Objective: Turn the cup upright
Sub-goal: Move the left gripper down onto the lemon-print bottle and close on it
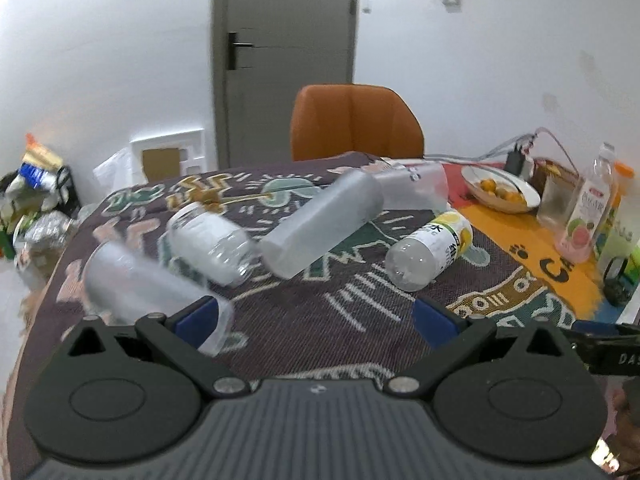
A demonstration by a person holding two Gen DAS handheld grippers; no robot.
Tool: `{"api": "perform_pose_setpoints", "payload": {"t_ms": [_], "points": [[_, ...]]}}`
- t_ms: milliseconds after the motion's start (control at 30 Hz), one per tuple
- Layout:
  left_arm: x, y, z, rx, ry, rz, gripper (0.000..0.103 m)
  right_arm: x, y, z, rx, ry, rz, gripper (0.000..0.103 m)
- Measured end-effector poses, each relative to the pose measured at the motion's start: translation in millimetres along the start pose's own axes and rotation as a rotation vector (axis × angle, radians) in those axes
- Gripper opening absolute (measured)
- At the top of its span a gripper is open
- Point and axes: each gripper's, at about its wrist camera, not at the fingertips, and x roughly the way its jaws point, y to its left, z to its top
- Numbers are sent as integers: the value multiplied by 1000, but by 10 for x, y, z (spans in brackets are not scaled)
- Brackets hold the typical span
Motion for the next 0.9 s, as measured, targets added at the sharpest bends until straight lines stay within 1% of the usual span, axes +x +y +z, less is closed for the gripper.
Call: {"api": "perform_pose_setpoints", "payload": {"t_ms": [100, 400, 500, 633, 700, 733, 800, 833, 867, 900], "points": [[194, -112, 110, 53, 15, -4, 103, 54, -120, 21, 34, -5, -5, 103], [781, -522, 404, 149, 68, -89, 101, 177, -421, 113, 87, -33, -12, 103], [949, -685, 484, 188, 72, -121, 101, 200, -509, 133, 102, -46, -14, 103], [1159, -875, 563, 243, 89, -159, 100, 258, -605, 177, 93, -50, -28, 102], [1280, -977, 602, 271, 101, -163, 96, 304, -649, 226, 91, -46, -29, 93], [1350, -1038, 625, 293, 107, -169, 93, 327, -676, 254, 97, -43, -29, 90], [1472, -1127, 668, 318, 127, -183, 92, 380, -728, 310, 108, -38, -21, 79], [1538, -1174, 689, 337, 140, -193, 90, 419, -755, 337, 115, -29, -20, 76], [1594, -1215, 704, 359, 151, -195, 90, 452, -776, 354, 121, -18, -22, 71], [1642, -1261, 712, 387, 162, -192, 89, 494, -797, 367, 126, -6, -18, 65]]}}
